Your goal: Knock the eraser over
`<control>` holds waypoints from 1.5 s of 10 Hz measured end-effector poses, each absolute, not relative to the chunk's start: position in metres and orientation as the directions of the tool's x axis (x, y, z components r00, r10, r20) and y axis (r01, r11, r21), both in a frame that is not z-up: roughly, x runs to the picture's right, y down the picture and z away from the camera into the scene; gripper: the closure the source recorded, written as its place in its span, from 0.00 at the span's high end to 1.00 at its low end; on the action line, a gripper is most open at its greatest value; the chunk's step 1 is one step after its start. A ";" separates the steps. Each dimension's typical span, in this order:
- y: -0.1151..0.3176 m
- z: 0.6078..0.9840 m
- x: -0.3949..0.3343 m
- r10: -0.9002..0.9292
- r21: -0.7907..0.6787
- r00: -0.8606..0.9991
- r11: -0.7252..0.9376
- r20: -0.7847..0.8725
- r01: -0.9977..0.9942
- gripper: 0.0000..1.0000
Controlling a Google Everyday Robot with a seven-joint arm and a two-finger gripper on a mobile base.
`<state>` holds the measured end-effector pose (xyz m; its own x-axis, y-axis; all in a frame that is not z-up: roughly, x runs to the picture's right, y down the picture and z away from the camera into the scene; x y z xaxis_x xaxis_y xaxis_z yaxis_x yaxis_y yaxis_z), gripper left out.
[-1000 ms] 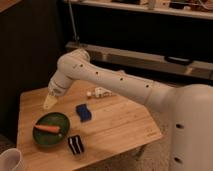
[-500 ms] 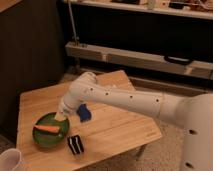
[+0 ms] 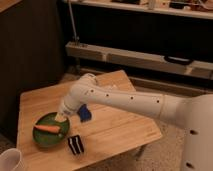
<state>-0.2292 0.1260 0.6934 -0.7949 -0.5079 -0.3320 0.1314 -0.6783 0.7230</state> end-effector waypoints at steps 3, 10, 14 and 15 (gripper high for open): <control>0.125 0.641 -0.226 -0.503 0.724 -0.808 -0.675 -0.307 0.146 0.15; 0.197 0.572 -0.163 -0.628 0.808 -0.753 -0.539 -0.197 0.238 0.15; 0.276 0.563 -0.146 -0.629 0.826 -0.773 -0.474 -0.077 0.303 0.15; 0.288 0.575 -0.143 -0.619 0.824 -0.784 -0.468 -0.048 0.319 0.15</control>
<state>-0.1430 0.2882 0.5752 -0.7839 -0.6190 -0.0482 0.3193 -0.4685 0.8238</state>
